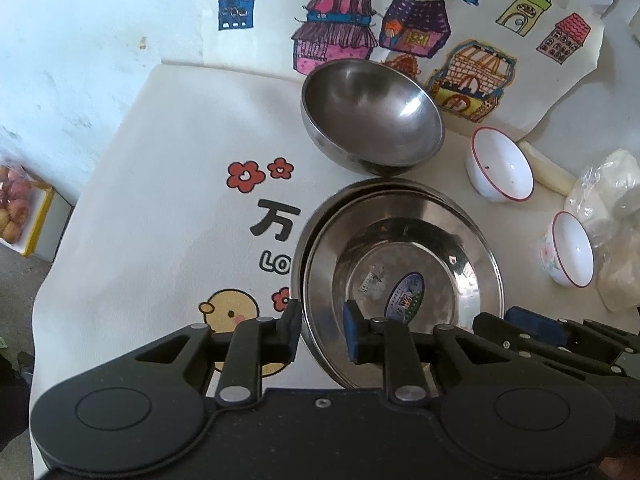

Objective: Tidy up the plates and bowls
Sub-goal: 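Lower the plate onto the stack and open both grippers, then move both tools to the rim of the small hemispherical steel bowl, then close the left gripper on the small bowl rim while the right gripper closes too, then lift the steel bowl with both grippers and carry it to open table space, then lower the steel bowl onto the table and open both grippers, then move both tools to the rim of the white red-rimmed bowl beside the dough bag, then close both grippers on the white bowl's red rim, then lift the white bowl with both grippers and carry it over the steel bowl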

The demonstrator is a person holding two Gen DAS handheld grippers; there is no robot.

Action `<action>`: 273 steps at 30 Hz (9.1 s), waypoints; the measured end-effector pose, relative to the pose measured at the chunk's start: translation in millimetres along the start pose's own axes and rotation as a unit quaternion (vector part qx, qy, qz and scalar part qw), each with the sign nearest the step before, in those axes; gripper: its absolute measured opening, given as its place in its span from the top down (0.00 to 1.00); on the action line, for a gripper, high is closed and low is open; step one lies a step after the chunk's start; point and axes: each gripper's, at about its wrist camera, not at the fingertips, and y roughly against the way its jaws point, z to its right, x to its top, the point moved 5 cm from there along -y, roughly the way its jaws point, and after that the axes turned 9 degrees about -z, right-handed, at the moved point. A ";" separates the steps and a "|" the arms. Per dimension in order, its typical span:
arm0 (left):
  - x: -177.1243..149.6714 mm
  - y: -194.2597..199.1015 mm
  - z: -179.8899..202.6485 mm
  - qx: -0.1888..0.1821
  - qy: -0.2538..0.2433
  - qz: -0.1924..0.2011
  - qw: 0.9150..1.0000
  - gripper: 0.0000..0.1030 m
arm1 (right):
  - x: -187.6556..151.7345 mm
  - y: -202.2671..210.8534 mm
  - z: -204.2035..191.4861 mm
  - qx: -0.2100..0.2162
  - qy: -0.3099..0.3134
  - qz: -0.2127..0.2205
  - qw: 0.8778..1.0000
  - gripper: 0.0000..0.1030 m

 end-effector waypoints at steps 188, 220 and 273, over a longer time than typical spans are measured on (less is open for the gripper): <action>-30.5 -15.2 164.1 0.010 -0.196 0.026 0.980 0.01 | -125.2 69.6 160.3 -0.017 -0.158 0.074 0.985 0.00; 60.8 -100.1 192.2 -0.026 -0.184 -0.016 0.983 0.03 | -30.9 -8.0 194.9 -0.033 -0.270 0.100 0.957 0.13; 11.4 -16.0 219.0 -0.134 -0.191 0.022 0.972 0.90 | -50.9 36.9 168.2 0.056 -0.195 0.140 0.969 0.89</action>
